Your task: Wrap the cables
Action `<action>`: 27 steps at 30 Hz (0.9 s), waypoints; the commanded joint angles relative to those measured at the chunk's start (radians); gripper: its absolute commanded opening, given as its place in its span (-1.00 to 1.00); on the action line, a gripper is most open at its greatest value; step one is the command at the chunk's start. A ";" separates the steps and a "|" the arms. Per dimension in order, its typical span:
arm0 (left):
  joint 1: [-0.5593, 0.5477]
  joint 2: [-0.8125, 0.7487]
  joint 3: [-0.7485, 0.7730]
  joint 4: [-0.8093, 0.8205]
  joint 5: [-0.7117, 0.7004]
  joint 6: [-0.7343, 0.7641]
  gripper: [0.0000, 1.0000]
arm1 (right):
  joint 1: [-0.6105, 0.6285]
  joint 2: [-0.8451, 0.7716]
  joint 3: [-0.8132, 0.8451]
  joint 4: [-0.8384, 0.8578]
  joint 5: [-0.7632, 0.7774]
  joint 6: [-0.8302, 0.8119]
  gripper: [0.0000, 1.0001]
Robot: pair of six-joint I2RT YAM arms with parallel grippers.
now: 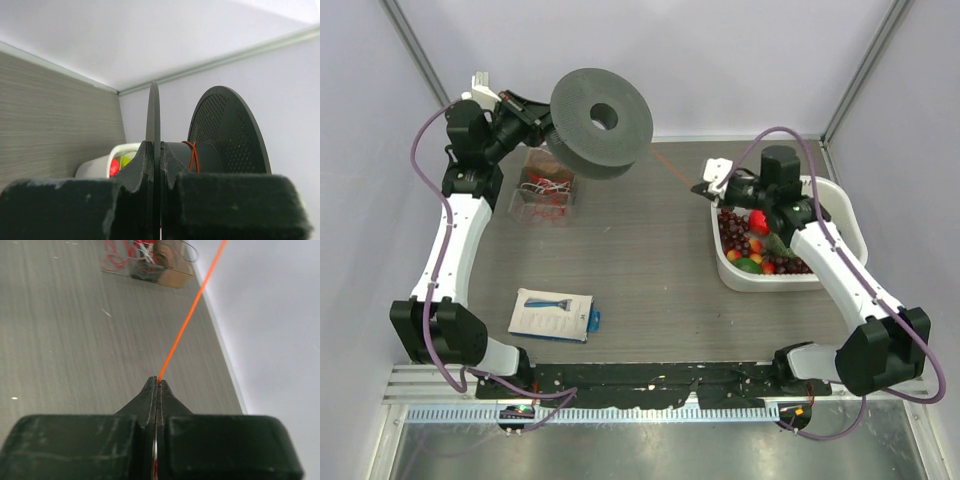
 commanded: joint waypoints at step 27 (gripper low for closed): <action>-0.387 0.078 0.319 -0.486 -0.898 0.527 -1.00 | 0.803 0.045 0.277 -0.285 0.638 -0.174 -0.99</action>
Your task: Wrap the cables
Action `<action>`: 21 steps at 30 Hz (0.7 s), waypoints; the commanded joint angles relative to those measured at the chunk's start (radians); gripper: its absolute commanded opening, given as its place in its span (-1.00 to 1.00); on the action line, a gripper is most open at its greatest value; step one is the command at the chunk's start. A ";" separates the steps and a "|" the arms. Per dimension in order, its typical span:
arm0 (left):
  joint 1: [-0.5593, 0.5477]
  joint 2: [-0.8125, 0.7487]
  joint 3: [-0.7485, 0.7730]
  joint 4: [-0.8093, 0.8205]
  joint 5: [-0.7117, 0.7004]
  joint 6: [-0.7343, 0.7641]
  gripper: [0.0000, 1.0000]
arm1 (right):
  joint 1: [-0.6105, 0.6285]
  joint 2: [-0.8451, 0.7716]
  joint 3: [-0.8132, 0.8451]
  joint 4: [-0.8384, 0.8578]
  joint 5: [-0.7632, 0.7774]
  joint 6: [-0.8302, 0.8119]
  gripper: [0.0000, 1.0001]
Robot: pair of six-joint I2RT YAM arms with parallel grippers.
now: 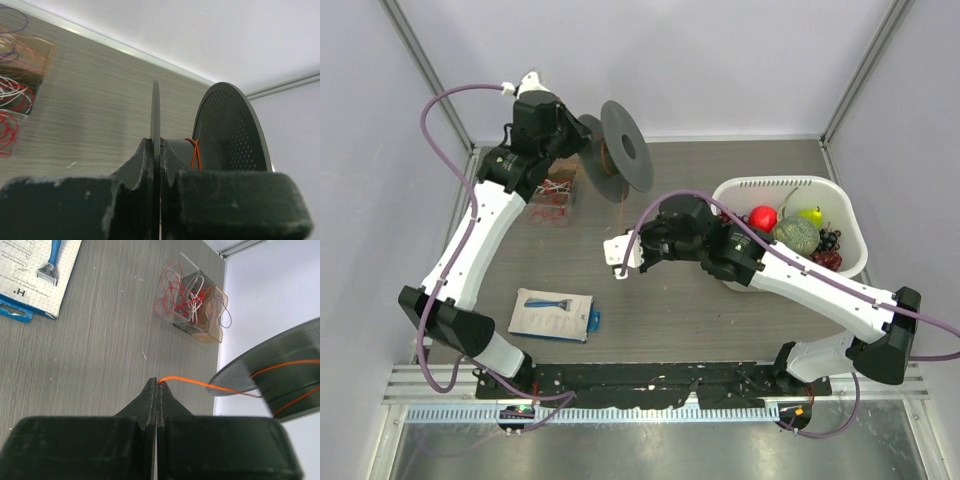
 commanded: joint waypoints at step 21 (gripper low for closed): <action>-0.207 -0.191 -0.380 0.313 0.008 0.424 -1.00 | -0.163 0.043 0.223 0.056 0.013 -0.241 -0.99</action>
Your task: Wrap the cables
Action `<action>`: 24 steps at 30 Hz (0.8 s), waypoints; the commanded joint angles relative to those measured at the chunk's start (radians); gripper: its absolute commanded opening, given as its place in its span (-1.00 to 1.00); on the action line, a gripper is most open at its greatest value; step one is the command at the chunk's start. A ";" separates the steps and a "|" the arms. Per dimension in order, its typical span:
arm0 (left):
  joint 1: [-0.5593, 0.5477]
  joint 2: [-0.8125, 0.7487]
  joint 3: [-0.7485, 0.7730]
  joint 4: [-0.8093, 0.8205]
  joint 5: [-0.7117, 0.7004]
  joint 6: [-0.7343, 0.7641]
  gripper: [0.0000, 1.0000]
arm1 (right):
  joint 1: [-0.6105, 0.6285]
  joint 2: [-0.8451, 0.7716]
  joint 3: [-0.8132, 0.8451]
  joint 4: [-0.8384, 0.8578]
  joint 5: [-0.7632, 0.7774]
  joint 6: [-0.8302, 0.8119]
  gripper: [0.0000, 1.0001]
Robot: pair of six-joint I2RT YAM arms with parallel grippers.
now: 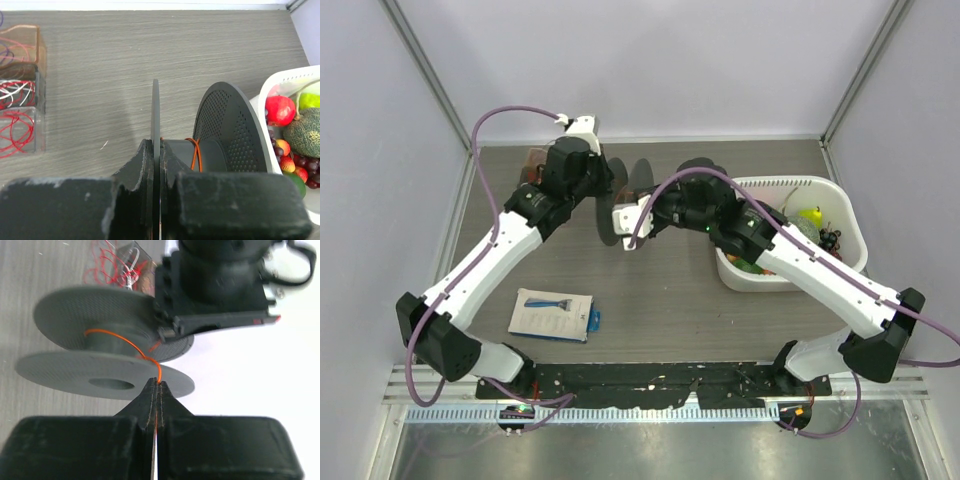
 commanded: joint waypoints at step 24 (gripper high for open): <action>-0.085 -0.202 -0.192 0.294 0.132 0.410 -1.00 | -0.235 0.008 0.105 0.155 -0.176 0.204 -0.99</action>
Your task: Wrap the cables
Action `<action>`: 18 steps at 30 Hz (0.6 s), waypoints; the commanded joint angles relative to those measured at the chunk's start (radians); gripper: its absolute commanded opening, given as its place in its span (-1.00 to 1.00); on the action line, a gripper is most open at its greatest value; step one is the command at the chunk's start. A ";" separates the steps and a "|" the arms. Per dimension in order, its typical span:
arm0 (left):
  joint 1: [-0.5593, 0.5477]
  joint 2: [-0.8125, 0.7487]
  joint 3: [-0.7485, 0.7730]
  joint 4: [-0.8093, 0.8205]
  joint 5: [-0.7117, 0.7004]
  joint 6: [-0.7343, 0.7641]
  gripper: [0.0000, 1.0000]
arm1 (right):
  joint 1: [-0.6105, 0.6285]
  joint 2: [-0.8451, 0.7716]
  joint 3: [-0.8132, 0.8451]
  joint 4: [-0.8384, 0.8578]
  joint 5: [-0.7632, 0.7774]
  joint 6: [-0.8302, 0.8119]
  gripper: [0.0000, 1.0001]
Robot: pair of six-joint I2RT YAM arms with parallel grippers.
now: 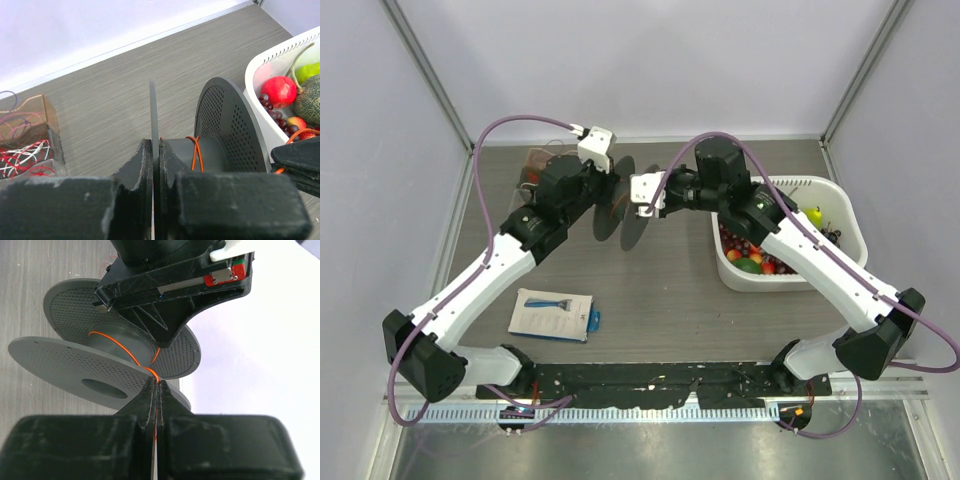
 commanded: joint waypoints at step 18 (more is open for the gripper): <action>-0.027 0.161 0.455 -0.239 -0.448 -0.316 -1.00 | 0.253 -0.099 -0.071 0.085 0.260 0.129 -0.99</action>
